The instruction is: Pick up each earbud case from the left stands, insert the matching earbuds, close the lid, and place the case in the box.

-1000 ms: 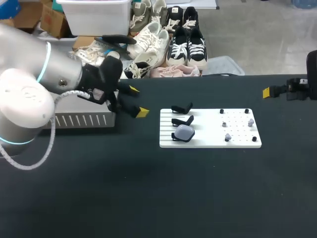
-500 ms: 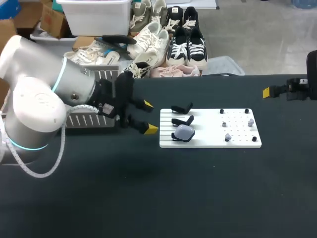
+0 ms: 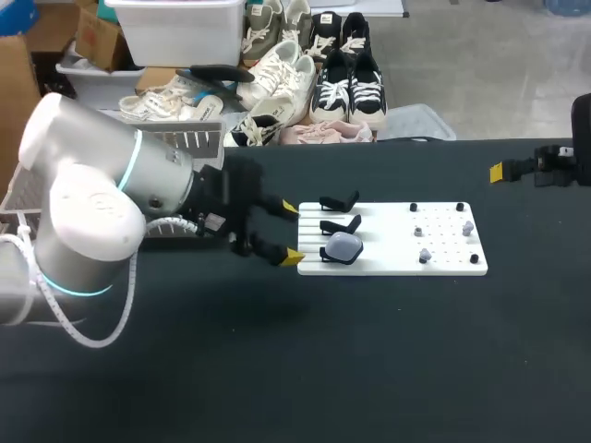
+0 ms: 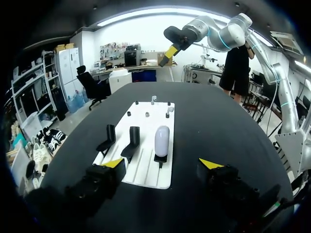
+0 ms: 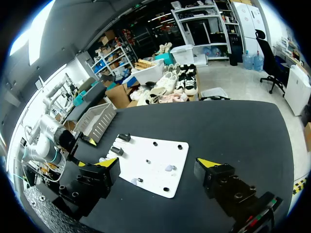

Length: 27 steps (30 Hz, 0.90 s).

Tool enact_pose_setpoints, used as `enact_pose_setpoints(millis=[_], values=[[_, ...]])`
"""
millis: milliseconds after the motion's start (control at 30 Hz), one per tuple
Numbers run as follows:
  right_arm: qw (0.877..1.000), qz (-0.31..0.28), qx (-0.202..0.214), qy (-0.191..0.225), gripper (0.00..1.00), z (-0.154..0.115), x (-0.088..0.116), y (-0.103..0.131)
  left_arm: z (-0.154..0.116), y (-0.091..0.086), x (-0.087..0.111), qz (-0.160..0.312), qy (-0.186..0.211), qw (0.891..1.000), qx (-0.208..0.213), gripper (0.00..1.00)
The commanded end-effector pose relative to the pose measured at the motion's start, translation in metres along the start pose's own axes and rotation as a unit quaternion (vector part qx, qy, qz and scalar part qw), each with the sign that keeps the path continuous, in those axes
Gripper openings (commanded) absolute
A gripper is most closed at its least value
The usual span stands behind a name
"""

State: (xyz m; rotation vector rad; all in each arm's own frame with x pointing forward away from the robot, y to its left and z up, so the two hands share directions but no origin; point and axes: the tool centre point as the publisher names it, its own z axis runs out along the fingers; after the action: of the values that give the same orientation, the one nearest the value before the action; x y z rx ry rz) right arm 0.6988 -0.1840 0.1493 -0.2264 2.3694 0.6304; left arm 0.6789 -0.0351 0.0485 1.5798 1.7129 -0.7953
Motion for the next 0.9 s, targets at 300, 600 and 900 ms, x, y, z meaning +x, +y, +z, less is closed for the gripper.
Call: enact_pose_setpoints(millis=[300,600,900], values=[[1.000,0.000,-0.001,0.000,1.00,0.000,0.000,-0.001,0.018,0.006,-0.004,0.004,-0.019,1.000,0.024,1.00],[1.000,0.000,-0.001,0.000,1.00,0.000,0.000,-0.001,0.027,0.004,-0.004,0.001,-0.018,1.000,0.026,1.00],[1.000,0.000,-0.001,0.000,1.00,0.000,0.000,-0.001,0.037,0.004,-0.006,0.000,-0.032,0.999,0.013,0.94]])
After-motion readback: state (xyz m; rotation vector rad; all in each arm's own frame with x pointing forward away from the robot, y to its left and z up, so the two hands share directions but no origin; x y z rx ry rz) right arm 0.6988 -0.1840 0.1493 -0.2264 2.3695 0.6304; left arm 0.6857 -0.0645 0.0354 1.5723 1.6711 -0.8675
